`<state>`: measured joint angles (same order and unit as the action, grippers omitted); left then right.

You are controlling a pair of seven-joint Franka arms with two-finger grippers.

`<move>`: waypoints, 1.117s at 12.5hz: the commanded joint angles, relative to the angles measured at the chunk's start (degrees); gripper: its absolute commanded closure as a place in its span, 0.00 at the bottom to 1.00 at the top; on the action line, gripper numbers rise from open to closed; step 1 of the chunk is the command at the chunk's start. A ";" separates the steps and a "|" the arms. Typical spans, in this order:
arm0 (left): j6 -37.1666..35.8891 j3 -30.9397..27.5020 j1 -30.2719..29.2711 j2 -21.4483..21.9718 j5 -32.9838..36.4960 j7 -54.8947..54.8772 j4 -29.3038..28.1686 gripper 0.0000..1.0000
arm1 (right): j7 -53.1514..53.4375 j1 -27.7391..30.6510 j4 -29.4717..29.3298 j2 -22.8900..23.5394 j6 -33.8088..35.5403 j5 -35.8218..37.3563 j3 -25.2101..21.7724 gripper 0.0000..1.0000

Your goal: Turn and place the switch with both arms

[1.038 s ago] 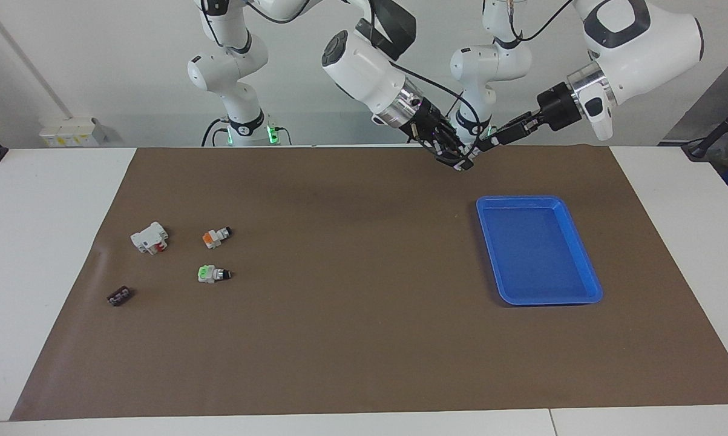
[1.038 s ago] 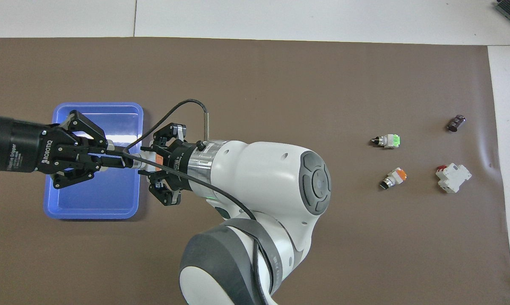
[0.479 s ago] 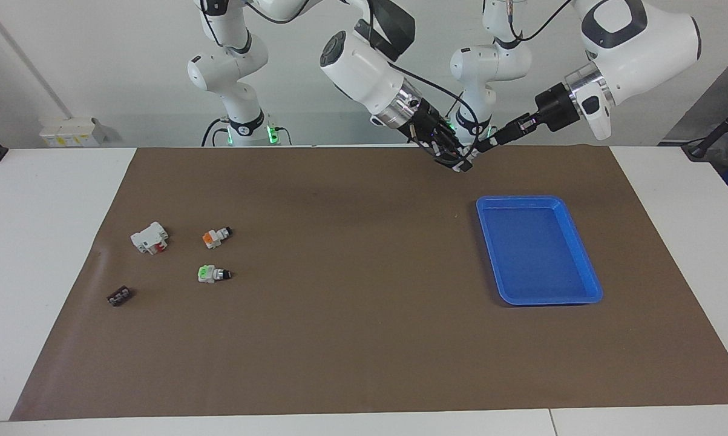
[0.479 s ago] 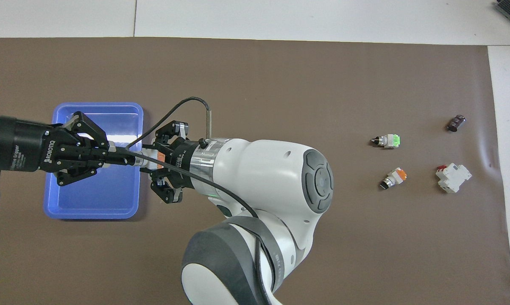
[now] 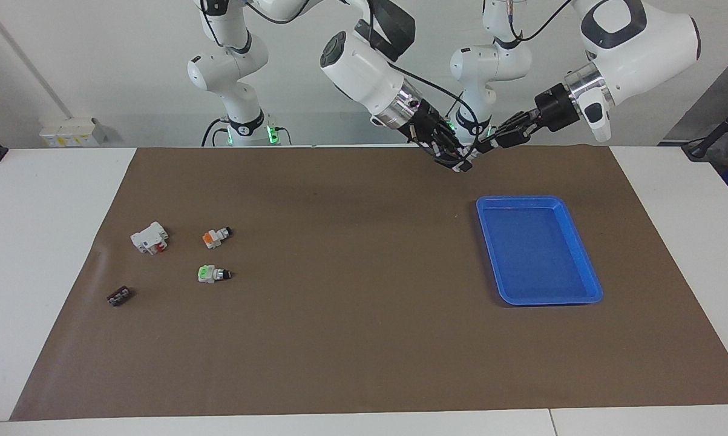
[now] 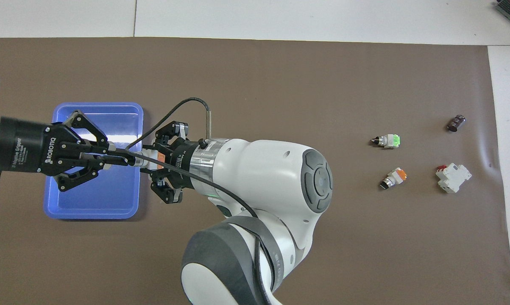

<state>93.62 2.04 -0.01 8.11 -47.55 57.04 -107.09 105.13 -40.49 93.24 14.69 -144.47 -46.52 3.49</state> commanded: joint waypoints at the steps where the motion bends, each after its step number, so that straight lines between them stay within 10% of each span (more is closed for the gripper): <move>1: 1.56 -0.11 1.51 0.94 2.63 15.85 -1.02 1.00 | 0.34 -0.11 -0.60 0.34 -0.20 0.29 0.81 1.00; 14: 6.75 -0.02 1.68 0.68 11.43 76.86 -1.19 1.00 | 0.25 -0.03 -0.60 -0.01 -0.11 0.29 0.81 1.00</move>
<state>96.39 2.69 2.01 8.97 -39.22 127.50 -107.08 105.13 -40.80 92.63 16.48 -145.36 -46.51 3.58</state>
